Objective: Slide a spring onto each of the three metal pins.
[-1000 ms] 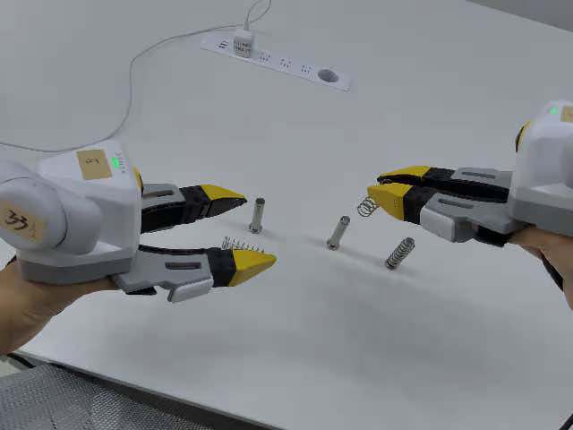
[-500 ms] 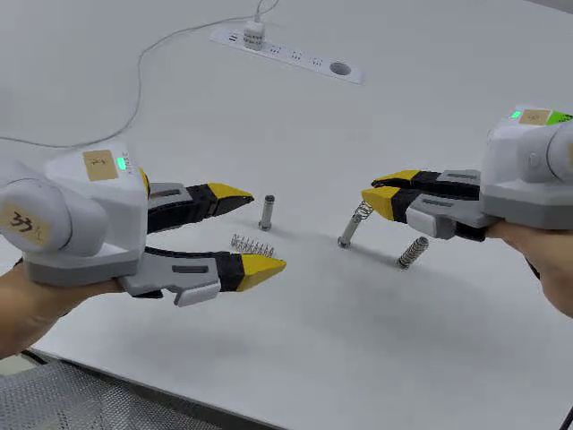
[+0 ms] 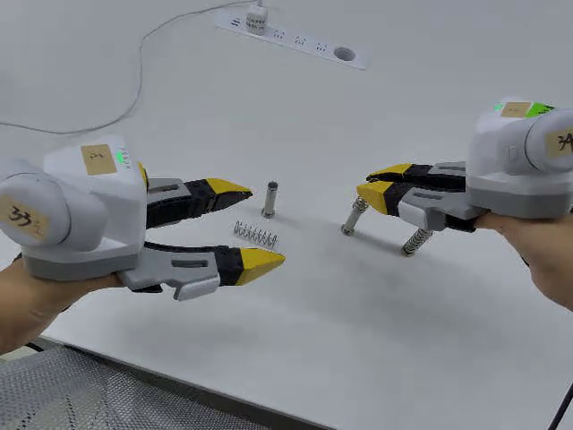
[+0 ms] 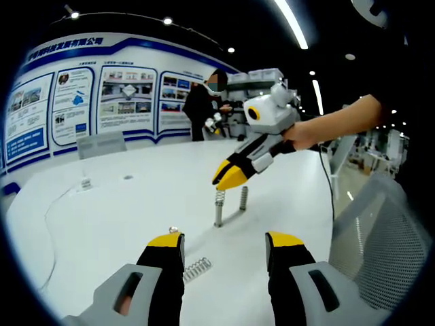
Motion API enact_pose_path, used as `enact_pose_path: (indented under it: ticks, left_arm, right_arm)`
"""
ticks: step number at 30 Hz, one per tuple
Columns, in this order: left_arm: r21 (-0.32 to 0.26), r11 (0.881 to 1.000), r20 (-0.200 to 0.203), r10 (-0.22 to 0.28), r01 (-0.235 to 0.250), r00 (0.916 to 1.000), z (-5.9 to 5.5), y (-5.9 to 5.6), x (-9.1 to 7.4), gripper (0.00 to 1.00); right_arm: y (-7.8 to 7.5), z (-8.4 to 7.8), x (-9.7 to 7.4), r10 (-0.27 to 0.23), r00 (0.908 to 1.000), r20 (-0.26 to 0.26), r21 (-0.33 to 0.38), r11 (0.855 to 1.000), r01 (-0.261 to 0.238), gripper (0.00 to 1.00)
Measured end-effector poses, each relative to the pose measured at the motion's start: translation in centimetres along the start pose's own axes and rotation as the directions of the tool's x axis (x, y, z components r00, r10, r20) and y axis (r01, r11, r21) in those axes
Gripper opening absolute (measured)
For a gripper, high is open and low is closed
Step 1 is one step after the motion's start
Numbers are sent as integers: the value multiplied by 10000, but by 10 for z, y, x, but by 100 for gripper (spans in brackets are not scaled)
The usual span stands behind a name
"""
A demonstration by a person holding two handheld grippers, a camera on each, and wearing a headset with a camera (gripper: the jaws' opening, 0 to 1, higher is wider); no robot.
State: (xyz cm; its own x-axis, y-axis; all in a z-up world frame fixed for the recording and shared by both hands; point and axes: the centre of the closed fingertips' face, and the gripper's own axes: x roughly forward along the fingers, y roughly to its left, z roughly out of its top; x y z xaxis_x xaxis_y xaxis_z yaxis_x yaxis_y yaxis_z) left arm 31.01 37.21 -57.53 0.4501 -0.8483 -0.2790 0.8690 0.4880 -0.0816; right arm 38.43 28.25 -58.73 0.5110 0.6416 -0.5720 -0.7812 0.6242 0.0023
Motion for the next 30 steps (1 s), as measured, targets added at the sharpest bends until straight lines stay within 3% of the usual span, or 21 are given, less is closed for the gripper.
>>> enact_pose_path:
  ticks: [24, 28, 30]
  left_arm:
    - [-375, 9979, 175, 529, -522, 9984, -7, 16, -8, 53]
    - [-444, 9978, 172, 494, -486, 9986, -7, 15, -9, 53]
    - [-744, 9968, 199, 313, -297, 9993, -7, 12, -9, 54]
  right_arm:
    - [3, -23, 18, -65, 9968, -798, -467, 9989, 27, 11]
    - [3, -25, 20, -94, 9960, -887, -429, 9991, 57, 11]
    - [2, -27, 20, -114, 9953, -964, -501, 9987, 66, 11]
